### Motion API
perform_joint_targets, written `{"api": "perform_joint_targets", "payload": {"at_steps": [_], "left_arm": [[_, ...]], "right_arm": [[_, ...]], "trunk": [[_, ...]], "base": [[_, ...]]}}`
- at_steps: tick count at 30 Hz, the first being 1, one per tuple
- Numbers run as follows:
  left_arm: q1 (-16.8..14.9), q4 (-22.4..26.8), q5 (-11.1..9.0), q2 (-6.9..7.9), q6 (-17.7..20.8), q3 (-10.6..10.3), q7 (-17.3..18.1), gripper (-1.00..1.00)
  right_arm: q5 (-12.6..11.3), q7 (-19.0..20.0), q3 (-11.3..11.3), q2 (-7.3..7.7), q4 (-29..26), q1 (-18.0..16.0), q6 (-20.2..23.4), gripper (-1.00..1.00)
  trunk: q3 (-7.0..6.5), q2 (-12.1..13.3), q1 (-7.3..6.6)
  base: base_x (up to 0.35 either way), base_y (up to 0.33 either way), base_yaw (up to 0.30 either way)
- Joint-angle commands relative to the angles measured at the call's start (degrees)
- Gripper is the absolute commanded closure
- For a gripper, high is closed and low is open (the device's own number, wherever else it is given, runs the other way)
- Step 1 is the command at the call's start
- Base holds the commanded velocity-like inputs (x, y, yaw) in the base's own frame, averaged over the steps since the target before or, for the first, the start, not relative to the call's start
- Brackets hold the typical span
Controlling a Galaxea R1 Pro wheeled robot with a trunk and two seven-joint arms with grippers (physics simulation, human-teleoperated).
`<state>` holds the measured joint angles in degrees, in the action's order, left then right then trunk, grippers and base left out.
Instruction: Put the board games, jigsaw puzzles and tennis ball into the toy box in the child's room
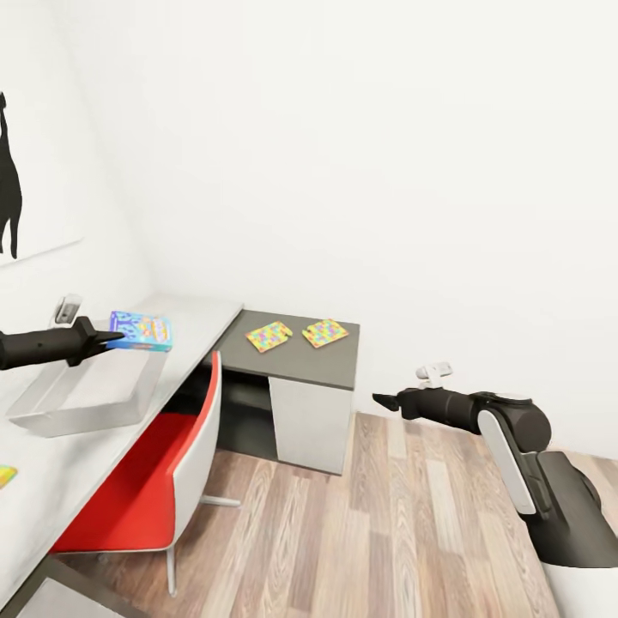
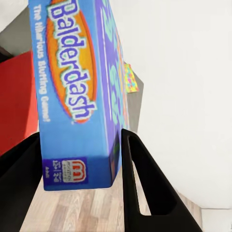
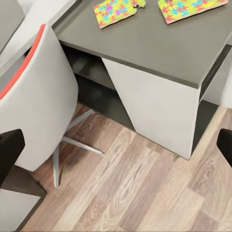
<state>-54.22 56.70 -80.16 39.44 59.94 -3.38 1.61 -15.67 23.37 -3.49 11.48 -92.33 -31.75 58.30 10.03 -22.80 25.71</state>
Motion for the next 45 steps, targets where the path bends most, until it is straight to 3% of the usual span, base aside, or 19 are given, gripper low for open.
{"api": "perform_joint_targets", "payload": {"at_steps": [1, 8, 22, 45], "left_arm": [[-0.07, -0.26, -0.48, 0.13, 0.06, -0.12, 0.15, 1.00], [0.23, -2.24, -0.31, 1.12, 0.06, -0.13, 0.15, 1.00], [0.58, -3.12, 0.08, 1.43, 0.06, -0.28, 0.15, 1.00], [1.91, -2.48, -0.52, 1.43, 0.06, 0.36, 0.23, 1.00]], "right_arm": [[0.29, 0.30, -0.01, 0.01, -0.05, -0.07, 0.22, -1.00], [0.29, 0.32, 0.18, 0.19, -0.05, -0.07, 0.23, -1.00], [0.29, 0.32, 0.38, 0.21, -0.05, -0.07, 0.24, -1.00], [0.29, 0.36, 0.09, 0.21, -0.05, -0.07, 0.17, -1.00]], "trunk": [[0.12, -0.12, 0.07], [0.12, -0.12, 0.07], [0.12, -0.12, 0.07], [0.12, -0.12, 0.07]], "base": [[0.335, 0.184, 0.002], [0.331, 0.192, 0.001], [0.308, 0.217, 0.000], [0.238, 0.017, 0.000]]}}
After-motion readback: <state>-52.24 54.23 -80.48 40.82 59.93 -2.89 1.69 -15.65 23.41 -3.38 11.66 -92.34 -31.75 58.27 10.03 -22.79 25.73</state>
